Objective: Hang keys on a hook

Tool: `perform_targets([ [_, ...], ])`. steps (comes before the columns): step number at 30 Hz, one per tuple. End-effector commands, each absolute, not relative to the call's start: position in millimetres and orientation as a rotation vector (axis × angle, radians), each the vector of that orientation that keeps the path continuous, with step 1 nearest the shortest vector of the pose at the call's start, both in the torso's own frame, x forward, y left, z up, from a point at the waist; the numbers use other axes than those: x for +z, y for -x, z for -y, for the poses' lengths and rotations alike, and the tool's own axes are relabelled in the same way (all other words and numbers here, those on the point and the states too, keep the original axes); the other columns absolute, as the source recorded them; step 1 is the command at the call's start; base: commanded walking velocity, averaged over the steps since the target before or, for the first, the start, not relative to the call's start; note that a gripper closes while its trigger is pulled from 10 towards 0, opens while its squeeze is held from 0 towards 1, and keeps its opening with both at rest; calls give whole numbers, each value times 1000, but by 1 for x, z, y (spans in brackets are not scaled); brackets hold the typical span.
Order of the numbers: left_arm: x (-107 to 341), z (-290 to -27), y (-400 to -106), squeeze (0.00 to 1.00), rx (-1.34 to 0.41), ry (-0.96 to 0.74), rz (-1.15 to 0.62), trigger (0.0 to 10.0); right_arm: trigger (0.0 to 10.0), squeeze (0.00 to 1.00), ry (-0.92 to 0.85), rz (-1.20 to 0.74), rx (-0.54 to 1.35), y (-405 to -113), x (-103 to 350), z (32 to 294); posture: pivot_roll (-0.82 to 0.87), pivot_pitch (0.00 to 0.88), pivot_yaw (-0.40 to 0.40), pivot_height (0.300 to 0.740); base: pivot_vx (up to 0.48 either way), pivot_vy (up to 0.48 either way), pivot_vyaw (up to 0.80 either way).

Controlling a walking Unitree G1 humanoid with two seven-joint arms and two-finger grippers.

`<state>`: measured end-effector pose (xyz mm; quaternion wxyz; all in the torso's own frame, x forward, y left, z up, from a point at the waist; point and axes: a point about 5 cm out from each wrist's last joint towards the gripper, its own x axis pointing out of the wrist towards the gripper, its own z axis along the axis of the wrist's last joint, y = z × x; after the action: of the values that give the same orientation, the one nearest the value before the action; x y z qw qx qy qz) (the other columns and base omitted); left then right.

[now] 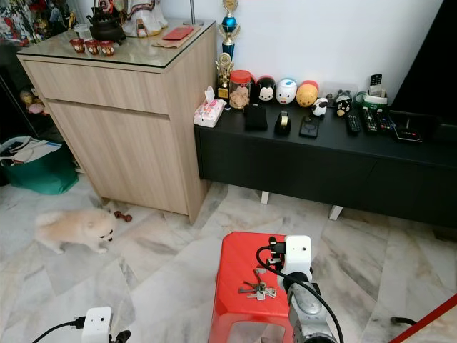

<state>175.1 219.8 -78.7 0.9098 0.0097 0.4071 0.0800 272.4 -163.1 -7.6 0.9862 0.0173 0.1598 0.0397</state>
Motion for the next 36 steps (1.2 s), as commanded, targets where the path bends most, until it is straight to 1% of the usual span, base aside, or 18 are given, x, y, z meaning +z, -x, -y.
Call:
perform_targets([
  [1, -77, -220, -178, 0, 179, -13, -826, 10000, 10000, 0, -29, -304, 83, -273, -6, 163, 17, 0, -28, 740, 0, 0, 0],
  [4, -77, -218, -179, 0, 182, -11, -822, 10000, 10000, 0, -4, -309, 91, -271, -7, 161, 17, 0, -28, 740, 0, 0, 0],
  [7, -77, -218, -179, 0, 188, -8, -822, 10000, 10000, 0, 59, -339, 94, -270, -10, 160, 10, 0, -25, 740, 0, 0, 0],
  [15, -77, -218, -179, 0, 190, -6, -822, 10000, 10000, 0, 46, -339, 102, -270, -10, 160, 14, 0, -26, 705, 0, 0, 0],
  [18, -77, -219, -178, 0, 195, -6, -820, 10000, 10000, 0, 41, -344, 102, -270, -10, 159, 15, 0, -26, 685, 0, 0, 0],
  [19, -77, -219, -178, 0, 195, -6, -820, 10000, 10000, 0, 41, -344, 102, -270, -10, 159, 15, 0, -26, 685, 0, 0, 0],
  [23, -69, -222, -190, 0, 197, -12, -756, 10000, 10000, 0, 35, -336, 98, -270, -10, 159, 12, 0, -26, 680, 0, 0, 0],
  [28, -46, -228, -223, 0, 205, -23, -592, 10000, 10000, 0, 38, -354, 99, -270, -11, 160, 13, 0, -31, 680, 0, 0, 0],
  [31, -40, -229, -229, 0, 202, -28, -560, 10000, 10000, 0, 37, -357, 99, -270, -12, 161, 12, 0, -31, 680, 0, 0, 0],
  [32, -26, -229, -244, 0, 194, -28, -469, 10000, 10000, 0, 31, -362, 100, -269, -12, 161, 10, 0, -32, 680, 0, 0, 0],
  [33, -26, -229, -244, 0, 194, -28, -469, 10000, 10000, 0, 31, -362, 100, -269, -12, 161, 10, 0, -32, 680, 0, 0, 0],
  [34, -10, -229, -260, 0, 178, -29, -365, 10000, 10000, 0, 27, -367, 104, -269, -13, 162, 10, 0, -33, 680, 0, 0, 0],
  [36, -1, -228, -267, 0, 167, -29, -312, 10000, 10000, 0, 26, -368, 105, -269, -13, 162, 7, 0, -33, 680, 0, 0, 0],
])
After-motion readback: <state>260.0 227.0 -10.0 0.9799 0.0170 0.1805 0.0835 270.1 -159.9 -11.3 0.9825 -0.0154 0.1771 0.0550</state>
